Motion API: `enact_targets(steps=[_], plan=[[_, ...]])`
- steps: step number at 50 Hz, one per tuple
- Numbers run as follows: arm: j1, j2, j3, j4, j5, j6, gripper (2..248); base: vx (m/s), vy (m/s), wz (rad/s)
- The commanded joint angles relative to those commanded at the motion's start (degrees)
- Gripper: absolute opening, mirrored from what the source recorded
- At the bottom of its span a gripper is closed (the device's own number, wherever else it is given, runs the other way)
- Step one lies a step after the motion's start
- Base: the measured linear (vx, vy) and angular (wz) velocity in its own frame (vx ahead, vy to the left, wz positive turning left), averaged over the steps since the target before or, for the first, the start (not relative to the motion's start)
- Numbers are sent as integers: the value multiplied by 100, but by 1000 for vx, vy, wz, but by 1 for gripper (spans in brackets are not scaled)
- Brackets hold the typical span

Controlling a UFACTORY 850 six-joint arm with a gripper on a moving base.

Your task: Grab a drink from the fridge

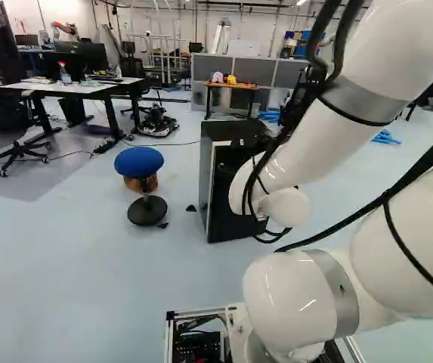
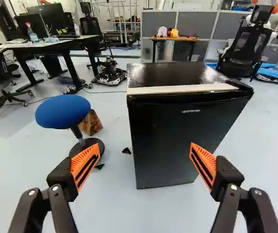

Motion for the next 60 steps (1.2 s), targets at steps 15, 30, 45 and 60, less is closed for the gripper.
enact_targets(steps=[15, 30, 45, 60], plan=[[0, 0, 0, 0, 0, 0, 247, 53, -37, 12], [0, 0, 0, 0, 0, 0, 247, 49, -49, 22], [0, 0, 0, 0, 0, 0, 247, 9, -68, 12], [0, 0, 0, 0, 0, 0, 247, 1, -43, 72]])
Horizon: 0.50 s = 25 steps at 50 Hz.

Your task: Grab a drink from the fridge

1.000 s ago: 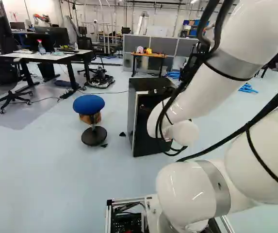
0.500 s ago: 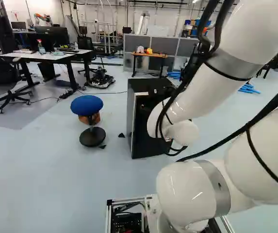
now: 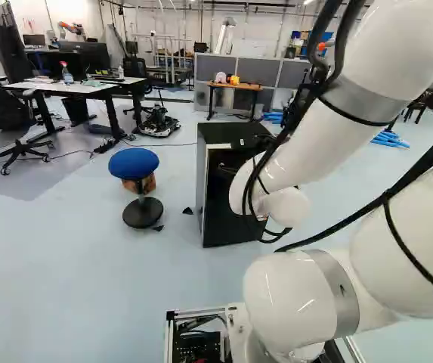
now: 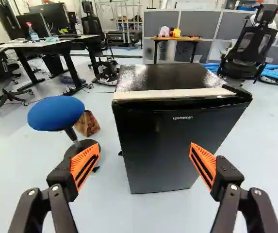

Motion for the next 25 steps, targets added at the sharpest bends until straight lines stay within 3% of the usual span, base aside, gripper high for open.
enact_targets(steps=[25], plan=[[0, 0, 0, 0, 0, 0, 247, -1, -55, 178]])
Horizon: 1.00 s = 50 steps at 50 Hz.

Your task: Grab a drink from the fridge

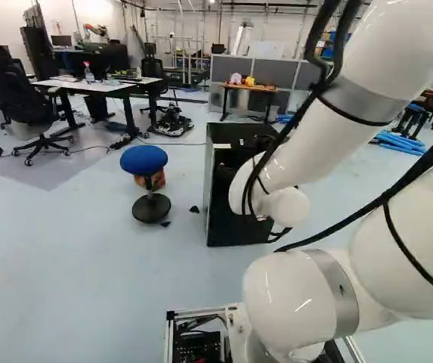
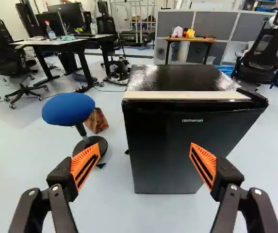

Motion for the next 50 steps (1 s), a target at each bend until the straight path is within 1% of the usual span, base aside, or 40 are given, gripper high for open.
enact_targets(steps=[9, 26, 36, 44, 50], plan=[[0, 0, 0, 0, 0, 0, 247, 1, -86, 17], [23, -2, -2, 0, 0, 0, 247, 0, 1, 0], [172, -86, -73, 98, 0, 0, 247, 0, 0, 0], [329, -244, -209, 280, 0, 0, 247, 0, 0, 0], [453, -381, -329, 485, 0, 0, 247, 0, 0, 0]])
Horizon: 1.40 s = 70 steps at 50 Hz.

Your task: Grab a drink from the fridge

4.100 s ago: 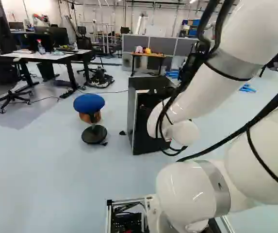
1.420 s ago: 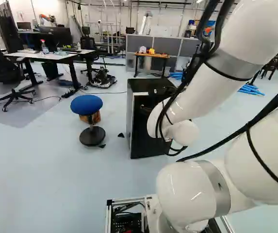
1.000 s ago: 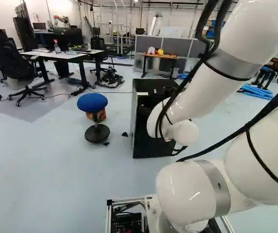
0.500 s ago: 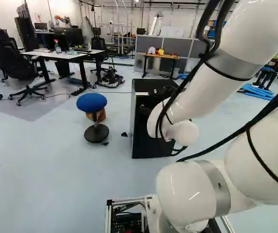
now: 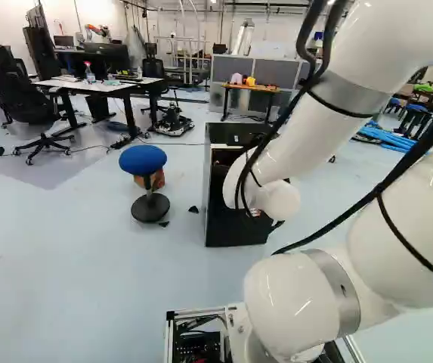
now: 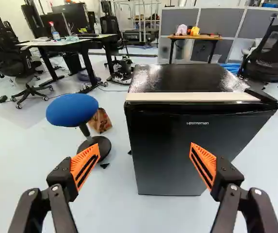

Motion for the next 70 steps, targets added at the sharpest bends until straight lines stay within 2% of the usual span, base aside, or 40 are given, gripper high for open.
enact_targets(steps=[25, 42, 70], plan=[[493, -588, -537, 991, 1, 0, 247, 0, 0, 0], [766, -1014, -926, 1086, 134, 0, 247, 0, 0, 0], [1035, -1930, -1461, 1116, 772, 0, 247, 0, 0, 0]])
